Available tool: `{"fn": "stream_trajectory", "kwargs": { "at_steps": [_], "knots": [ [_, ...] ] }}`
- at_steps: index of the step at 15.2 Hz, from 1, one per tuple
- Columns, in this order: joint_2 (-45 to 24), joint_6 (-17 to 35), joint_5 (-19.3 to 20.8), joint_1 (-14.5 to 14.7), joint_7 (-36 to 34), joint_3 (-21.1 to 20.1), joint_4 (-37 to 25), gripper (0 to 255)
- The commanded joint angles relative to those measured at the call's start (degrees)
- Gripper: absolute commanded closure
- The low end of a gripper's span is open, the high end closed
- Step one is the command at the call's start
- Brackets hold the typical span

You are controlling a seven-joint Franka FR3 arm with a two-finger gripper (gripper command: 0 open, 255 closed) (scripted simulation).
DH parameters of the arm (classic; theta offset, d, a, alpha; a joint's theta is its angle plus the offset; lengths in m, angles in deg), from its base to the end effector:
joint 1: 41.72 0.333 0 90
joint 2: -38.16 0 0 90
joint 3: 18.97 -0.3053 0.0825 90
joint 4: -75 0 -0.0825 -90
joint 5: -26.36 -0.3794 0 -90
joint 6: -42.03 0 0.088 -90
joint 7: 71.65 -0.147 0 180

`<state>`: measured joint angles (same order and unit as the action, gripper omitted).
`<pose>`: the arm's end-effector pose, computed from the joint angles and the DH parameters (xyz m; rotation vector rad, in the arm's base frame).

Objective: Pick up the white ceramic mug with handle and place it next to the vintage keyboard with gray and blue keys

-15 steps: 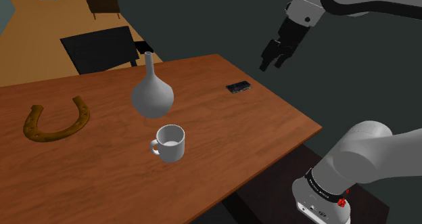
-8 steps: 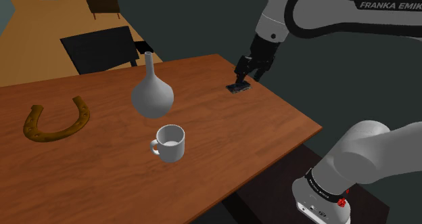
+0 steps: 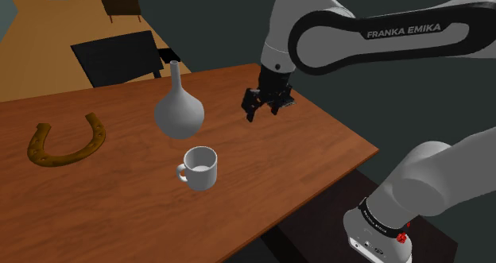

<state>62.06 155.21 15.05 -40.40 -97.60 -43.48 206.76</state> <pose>0.3899 0.2171 0.4513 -3.0957 0.1580 -0.0810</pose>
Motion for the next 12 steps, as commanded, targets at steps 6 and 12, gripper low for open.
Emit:
{"fn": "stream_trajectory", "kwargs": {
  "at_steps": [6, 12],
  "knots": [
    [-15.36, 4.73, 5.11, -0.26, -12.58, -8.37, -7.34, 0],
    [-30.87, 6.32, 14.15, 2.19, -24.8, -12.16, -16.23, 0]
  ]
}}
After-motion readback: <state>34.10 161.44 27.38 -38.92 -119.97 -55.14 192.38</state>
